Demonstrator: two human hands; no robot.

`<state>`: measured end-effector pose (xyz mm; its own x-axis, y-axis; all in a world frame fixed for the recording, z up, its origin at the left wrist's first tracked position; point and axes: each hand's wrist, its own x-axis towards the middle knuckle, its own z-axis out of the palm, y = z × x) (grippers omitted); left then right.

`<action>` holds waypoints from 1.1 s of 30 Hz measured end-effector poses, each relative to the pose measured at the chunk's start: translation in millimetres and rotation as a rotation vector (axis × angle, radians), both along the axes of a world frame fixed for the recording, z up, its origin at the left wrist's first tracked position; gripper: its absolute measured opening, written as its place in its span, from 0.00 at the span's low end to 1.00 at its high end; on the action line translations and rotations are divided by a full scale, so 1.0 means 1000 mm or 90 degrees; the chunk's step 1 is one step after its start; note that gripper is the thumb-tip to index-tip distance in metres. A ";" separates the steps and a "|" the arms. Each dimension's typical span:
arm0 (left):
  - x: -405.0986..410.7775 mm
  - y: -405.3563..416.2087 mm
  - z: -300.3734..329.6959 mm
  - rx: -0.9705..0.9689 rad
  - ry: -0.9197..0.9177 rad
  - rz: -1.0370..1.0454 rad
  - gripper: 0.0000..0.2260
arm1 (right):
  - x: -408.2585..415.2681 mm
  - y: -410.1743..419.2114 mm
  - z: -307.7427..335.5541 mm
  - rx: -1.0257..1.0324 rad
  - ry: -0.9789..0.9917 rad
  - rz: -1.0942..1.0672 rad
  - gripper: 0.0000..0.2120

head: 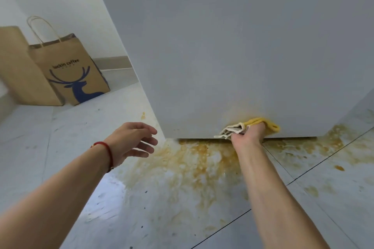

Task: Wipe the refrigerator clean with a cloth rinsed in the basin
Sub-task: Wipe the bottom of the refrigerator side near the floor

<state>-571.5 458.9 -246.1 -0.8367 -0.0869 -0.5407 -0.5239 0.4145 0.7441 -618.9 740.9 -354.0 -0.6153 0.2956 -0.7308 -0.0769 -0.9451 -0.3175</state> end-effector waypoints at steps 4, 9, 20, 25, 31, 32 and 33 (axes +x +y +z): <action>0.001 -0.014 -0.005 -0.003 0.046 0.111 0.10 | -0.006 -0.104 0.012 0.004 -0.003 0.088 0.19; -0.002 -0.036 0.000 -0.045 0.085 0.209 0.12 | -0.039 -0.194 -0.023 0.018 -0.115 0.200 0.10; -0.004 -0.014 -0.001 -0.051 0.067 0.164 0.14 | -0.006 -0.072 0.025 -0.214 0.115 0.229 0.28; -0.006 -0.020 -0.002 -0.052 0.047 0.165 0.14 | -0.005 -0.030 0.052 -0.144 0.202 0.102 0.06; -0.007 -0.022 -0.010 -0.042 0.043 0.185 0.14 | -0.013 -0.145 0.043 -0.159 0.213 0.207 0.08; -0.007 -0.022 -0.012 -0.038 0.044 0.193 0.14 | -0.016 -0.165 0.034 -0.185 0.224 0.222 0.08; -0.009 -0.020 -0.014 -0.034 0.047 0.200 0.14 | -0.018 -0.179 0.026 -0.200 0.198 0.226 0.09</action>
<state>-580.2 439.1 -260.3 -0.8011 -0.3731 -0.4680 -0.5782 0.2803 0.7663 -637.3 562.2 -328.1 -0.8379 -0.1717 -0.5181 0.2181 -0.9755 -0.0296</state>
